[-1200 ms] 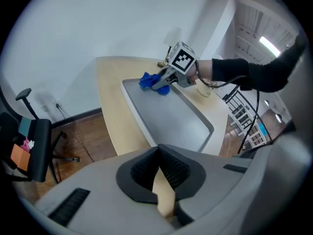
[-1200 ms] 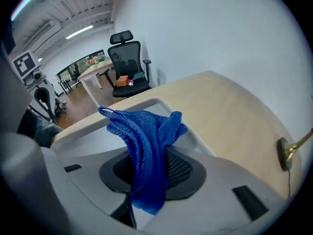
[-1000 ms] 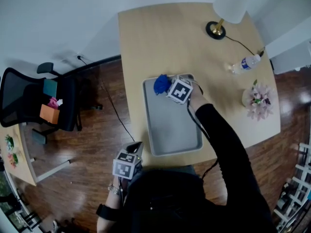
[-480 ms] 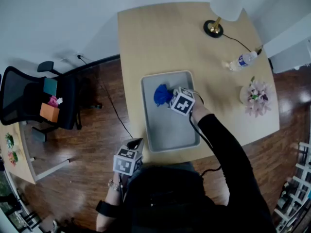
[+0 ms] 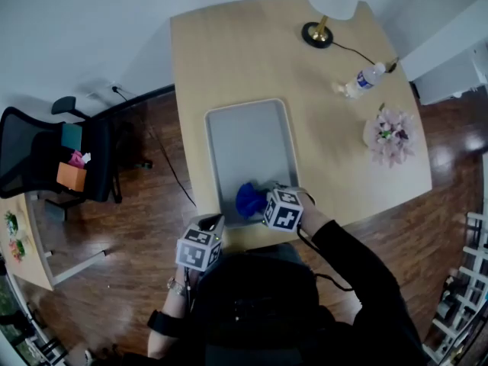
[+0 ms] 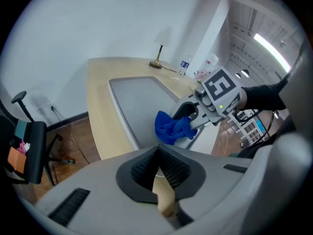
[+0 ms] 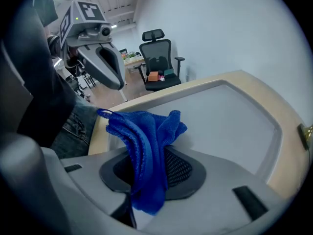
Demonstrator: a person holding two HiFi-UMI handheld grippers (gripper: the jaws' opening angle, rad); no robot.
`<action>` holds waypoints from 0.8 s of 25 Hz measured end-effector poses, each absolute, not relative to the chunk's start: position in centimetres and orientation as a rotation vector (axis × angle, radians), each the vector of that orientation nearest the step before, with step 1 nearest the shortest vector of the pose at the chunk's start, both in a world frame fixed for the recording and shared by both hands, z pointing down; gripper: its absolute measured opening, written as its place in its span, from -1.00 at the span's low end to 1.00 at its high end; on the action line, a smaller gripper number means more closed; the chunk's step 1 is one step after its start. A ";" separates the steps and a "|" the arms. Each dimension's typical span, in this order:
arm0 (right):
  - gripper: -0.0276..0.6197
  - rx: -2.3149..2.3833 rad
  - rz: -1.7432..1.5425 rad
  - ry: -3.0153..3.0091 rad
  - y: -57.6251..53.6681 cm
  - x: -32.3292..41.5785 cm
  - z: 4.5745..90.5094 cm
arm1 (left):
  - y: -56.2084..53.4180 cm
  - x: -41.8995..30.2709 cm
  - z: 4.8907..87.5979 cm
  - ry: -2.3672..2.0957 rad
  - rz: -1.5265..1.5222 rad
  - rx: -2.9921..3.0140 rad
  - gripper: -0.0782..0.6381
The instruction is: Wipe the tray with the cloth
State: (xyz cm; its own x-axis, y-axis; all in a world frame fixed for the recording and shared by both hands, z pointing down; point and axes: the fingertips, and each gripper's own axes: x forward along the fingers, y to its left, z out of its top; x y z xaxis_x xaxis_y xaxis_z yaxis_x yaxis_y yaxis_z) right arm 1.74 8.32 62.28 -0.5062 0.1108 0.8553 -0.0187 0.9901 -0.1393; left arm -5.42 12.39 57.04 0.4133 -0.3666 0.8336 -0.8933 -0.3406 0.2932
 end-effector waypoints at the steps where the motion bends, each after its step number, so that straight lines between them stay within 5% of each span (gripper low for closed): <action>1: -0.51 -0.059 0.172 -2.094 9.0 2.1 62.3 | 12.5 -5.1 57.0 -1.070 0.864 1.898 -0.77; 13: -0.51 -0.208 0.295 -2.064 13.0 3.4 63.0 | 12.7 -4.0 56.7 -1.057 0.884 1.916 -0.77; 20: -0.51 -0.075 0.237 -2.099 4.0 3.1 62.3 | 12.3 -5.5 57.5 -1.064 0.883 1.882 -0.77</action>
